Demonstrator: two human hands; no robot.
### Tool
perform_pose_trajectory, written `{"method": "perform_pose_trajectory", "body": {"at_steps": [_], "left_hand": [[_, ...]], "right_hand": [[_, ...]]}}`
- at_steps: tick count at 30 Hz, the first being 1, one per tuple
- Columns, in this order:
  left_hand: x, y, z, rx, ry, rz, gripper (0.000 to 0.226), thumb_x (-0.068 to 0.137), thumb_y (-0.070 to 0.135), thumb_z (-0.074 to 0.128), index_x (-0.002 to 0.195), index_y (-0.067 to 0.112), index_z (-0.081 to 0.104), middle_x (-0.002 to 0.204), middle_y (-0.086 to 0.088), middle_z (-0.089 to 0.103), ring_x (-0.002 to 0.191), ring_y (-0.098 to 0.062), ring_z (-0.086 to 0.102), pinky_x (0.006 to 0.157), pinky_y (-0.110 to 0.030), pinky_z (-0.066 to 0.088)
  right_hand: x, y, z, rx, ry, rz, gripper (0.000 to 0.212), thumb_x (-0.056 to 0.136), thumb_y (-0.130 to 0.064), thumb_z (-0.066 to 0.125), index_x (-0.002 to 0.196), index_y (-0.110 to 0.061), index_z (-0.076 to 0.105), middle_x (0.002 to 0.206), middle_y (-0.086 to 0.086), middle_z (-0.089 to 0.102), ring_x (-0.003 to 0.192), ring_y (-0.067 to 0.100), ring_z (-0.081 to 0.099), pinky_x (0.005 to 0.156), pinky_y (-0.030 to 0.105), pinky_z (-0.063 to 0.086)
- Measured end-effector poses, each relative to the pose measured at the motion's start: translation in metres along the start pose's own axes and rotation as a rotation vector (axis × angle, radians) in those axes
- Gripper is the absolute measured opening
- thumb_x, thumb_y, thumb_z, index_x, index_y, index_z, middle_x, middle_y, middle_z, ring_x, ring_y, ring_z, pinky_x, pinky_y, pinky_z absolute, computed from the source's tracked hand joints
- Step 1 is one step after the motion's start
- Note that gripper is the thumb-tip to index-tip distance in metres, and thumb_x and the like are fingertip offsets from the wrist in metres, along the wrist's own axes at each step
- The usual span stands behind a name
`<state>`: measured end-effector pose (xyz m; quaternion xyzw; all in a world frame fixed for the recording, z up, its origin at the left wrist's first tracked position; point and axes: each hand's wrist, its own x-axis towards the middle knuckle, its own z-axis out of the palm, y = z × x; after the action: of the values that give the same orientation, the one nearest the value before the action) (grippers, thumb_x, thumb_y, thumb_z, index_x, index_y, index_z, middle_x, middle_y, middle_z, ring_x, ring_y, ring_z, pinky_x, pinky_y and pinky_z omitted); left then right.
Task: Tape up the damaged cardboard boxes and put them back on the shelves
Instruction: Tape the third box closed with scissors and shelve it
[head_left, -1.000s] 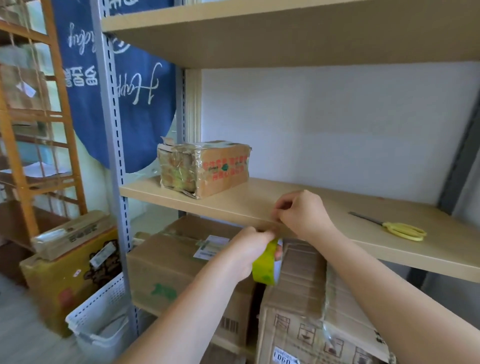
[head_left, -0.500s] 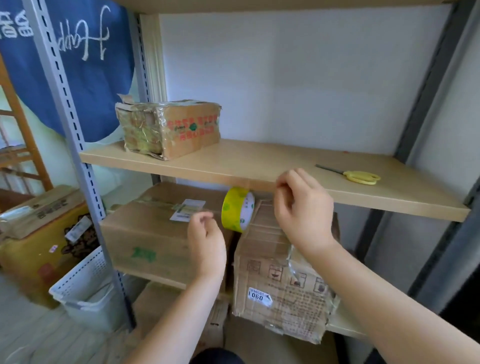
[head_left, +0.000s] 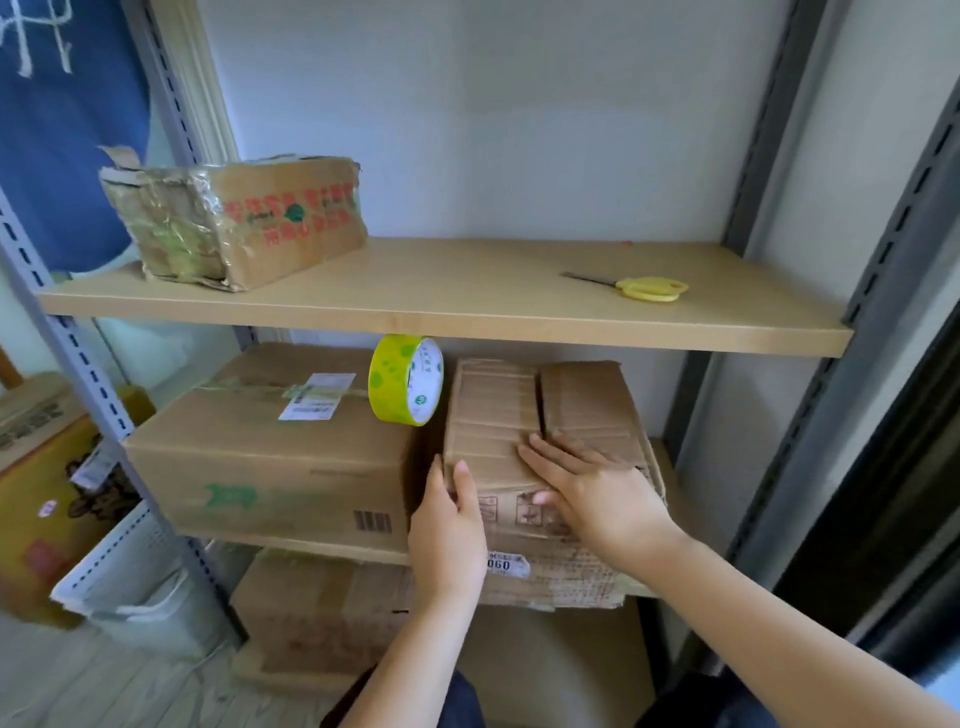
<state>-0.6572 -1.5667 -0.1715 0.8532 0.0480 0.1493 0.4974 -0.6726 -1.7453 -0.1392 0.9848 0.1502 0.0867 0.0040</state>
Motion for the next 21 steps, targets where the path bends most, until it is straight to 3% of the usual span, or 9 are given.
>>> {"method": "perform_pose_trajectory", "body": {"at_steps": [3,8,11,13,15,16,17,19,21], "left_hand": [[-0.024,0.011,0.007,0.131,0.045,0.039,0.051,0.104,0.046,0.025,0.132,0.015,0.055,0.111,-0.009,0.071,0.102,-0.031,0.067,0.082,-0.039,0.052],[-0.040,0.035,0.014,0.193,0.026,-0.040,0.050,0.106,0.040,0.026,0.126,0.006,0.056,0.107,-0.017,0.071,0.100,-0.038,0.065,0.079,-0.040,0.048],[-0.033,0.033,0.005,0.130,-0.002,-0.035,0.047,0.107,0.037,0.029,0.117,0.005,0.061,0.108,-0.018,0.070,0.102,-0.038,0.064,0.082,-0.040,0.048],[-0.020,0.032,0.000,0.052,-0.075,-0.138,0.049,0.107,0.035,0.028,0.118,0.000,0.061,0.114,-0.021,0.068,0.107,-0.039,0.061,0.088,-0.041,0.049],[-0.011,0.032,0.001,-0.029,-0.131,-0.272,0.050,0.108,0.033,0.026,0.126,-0.004,0.055,0.123,-0.024,0.063,0.114,-0.040,0.057,0.095,-0.042,0.047],[-0.012,0.034,0.003,-0.060,-0.137,-0.306,0.050,0.108,0.032,0.025,0.127,-0.004,0.054,0.125,-0.024,0.061,0.116,-0.040,0.056,0.096,-0.042,0.046],[-0.014,0.036,0.005,-0.080,-0.129,-0.319,0.048,0.108,0.032,0.025,0.125,-0.002,0.054,0.125,-0.023,0.061,0.116,-0.040,0.056,0.097,-0.042,0.045],[-0.019,0.035,0.005,-0.116,-0.106,-0.332,0.045,0.108,0.031,0.026,0.122,0.001,0.056,0.124,-0.021,0.061,0.115,-0.039,0.056,0.096,-0.041,0.045],[-0.023,0.033,0.001,-0.147,-0.093,-0.347,0.044,0.108,0.030,0.026,0.123,0.004,0.058,0.125,-0.021,0.061,0.116,-0.040,0.055,0.098,-0.042,0.046]], "right_hand": [[-0.012,0.017,-0.001,0.136,0.013,-0.016,0.072,0.091,-0.071,-0.002,0.156,-0.040,0.006,0.159,-0.023,0.002,0.147,-0.002,-0.004,0.118,0.025,0.004],[-0.013,0.024,0.001,0.173,0.015,0.099,0.065,0.098,-0.062,0.004,0.157,-0.036,0.010,0.161,-0.019,0.006,0.150,0.004,0.007,0.123,0.032,0.012],[-0.010,0.020,-0.009,0.115,0.039,0.090,0.062,0.100,-0.061,0.008,0.157,-0.035,0.006,0.161,-0.017,-0.002,0.151,0.007,-0.001,0.119,0.029,-0.002],[-0.012,0.027,-0.010,0.036,0.174,0.304,0.064,0.099,-0.061,0.009,0.156,-0.033,0.001,0.161,-0.007,-0.008,0.152,0.019,-0.006,0.119,0.040,-0.011],[-0.017,0.035,-0.011,0.200,0.207,0.754,0.066,0.101,-0.056,0.019,0.158,-0.025,0.006,0.163,0.008,0.008,0.147,0.038,0.021,0.121,0.053,0.007],[-0.018,0.038,-0.012,0.407,0.164,0.896,0.065,0.102,-0.053,0.024,0.155,-0.016,0.019,0.154,0.019,0.033,0.130,0.040,0.045,0.114,0.052,0.032],[-0.020,0.038,-0.009,0.592,0.139,0.932,0.061,0.103,-0.049,0.026,0.146,-0.007,0.035,0.128,0.020,0.056,0.102,0.032,0.060,0.092,0.042,0.051],[-0.023,0.034,0.000,0.688,0.207,0.909,0.055,0.104,-0.046,0.028,0.120,-0.002,0.057,0.084,0.007,0.061,0.067,0.017,0.056,0.056,0.028,0.043],[-0.028,0.028,0.005,0.648,0.278,0.895,0.052,0.104,-0.047,0.029,0.106,-0.006,0.060,0.075,0.003,0.059,0.062,0.016,0.056,0.048,0.025,0.036]]}}
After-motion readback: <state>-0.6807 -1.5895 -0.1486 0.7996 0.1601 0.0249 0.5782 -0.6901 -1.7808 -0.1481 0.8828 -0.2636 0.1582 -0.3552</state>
